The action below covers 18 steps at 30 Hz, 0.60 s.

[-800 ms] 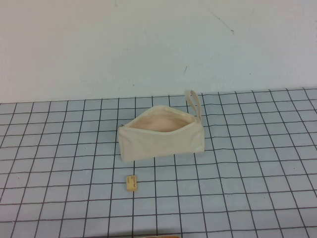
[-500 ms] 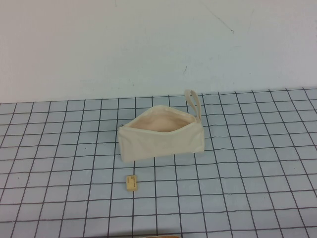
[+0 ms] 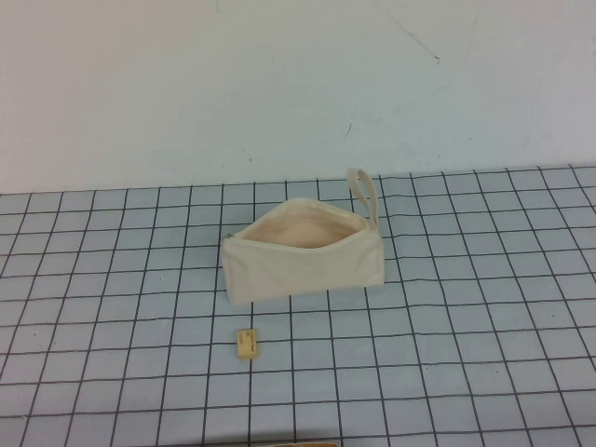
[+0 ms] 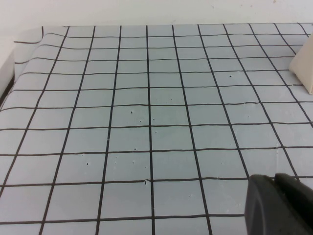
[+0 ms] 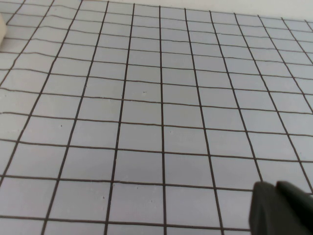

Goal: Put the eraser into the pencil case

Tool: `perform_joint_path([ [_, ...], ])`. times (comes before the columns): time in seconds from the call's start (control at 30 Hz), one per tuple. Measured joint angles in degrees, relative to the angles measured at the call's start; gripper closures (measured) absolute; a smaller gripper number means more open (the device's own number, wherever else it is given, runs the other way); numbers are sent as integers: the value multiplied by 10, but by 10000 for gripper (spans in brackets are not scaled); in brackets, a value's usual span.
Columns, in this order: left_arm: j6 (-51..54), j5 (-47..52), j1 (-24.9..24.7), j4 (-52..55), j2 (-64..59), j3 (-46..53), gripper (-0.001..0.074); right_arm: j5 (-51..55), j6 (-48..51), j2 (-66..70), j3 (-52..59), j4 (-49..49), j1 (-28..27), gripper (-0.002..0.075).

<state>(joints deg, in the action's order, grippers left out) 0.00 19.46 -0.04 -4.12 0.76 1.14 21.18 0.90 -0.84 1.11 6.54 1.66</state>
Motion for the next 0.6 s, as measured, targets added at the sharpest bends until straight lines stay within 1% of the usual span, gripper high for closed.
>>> perform_joint_path([
  [0.47,0,-5,0,-3,0,0,738,0,0,0,0,0,0,727],
  [0.6,0,-55,0,-10,0,4,738,0,0,0,0,0,0,727],
])
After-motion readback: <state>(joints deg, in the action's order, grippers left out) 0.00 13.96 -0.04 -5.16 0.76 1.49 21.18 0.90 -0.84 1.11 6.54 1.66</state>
